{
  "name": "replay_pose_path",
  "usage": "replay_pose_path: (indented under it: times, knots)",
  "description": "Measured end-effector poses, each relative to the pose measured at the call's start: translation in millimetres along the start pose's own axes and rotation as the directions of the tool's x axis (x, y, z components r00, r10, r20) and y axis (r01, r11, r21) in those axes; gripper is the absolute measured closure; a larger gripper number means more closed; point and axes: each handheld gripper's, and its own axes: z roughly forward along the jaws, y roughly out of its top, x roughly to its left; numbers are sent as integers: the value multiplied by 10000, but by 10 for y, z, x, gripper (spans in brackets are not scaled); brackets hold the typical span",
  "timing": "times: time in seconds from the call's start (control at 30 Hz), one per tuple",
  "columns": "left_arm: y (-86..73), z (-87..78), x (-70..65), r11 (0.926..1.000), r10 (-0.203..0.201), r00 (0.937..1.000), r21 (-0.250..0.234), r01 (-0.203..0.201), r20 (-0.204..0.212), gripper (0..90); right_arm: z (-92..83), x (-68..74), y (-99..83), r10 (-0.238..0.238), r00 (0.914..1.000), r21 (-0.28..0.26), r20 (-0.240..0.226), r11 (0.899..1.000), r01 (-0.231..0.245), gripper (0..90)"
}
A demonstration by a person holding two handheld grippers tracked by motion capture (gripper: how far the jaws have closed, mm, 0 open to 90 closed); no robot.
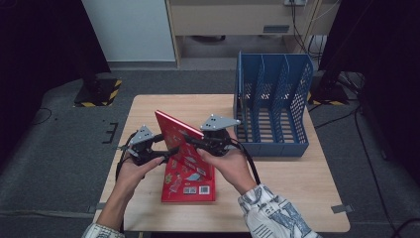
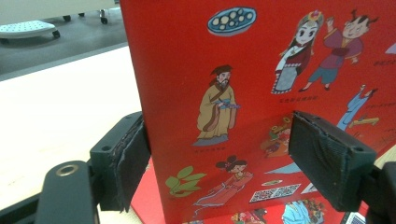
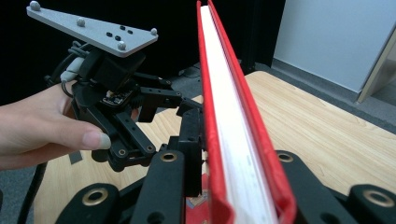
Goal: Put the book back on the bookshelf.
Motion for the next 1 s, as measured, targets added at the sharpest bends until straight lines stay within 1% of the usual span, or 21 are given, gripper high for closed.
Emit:
replay_pose_path:
  times: [0.23,0.43,0.67,0.9,1.0]
  knots:
    - [2,3,-2,10000,-22,10000,9,22,-36,207,5,-1,8,0,10000,-41,54,10000,1,760]
    - [8,15,-9,10000,24,10000,35,-24,-80,202,21,-20,24,111,9999,-120,52,9999,-111,756]
    - [10,20,-8,10000,23,9999,42,-22,-100,200,38,-26,35,85,10000,-162,50,9998,-84,760]
    - [7,20,2,10000,-1,10000,47,1,-46,201,63,-40,45,245,9997,-270,-32,9993,-246,765]
    - [-8,12,15,9999,-72,10000,71,72,-12,198,56,-41,48,132,9999,-229,34,9997,-132,776]
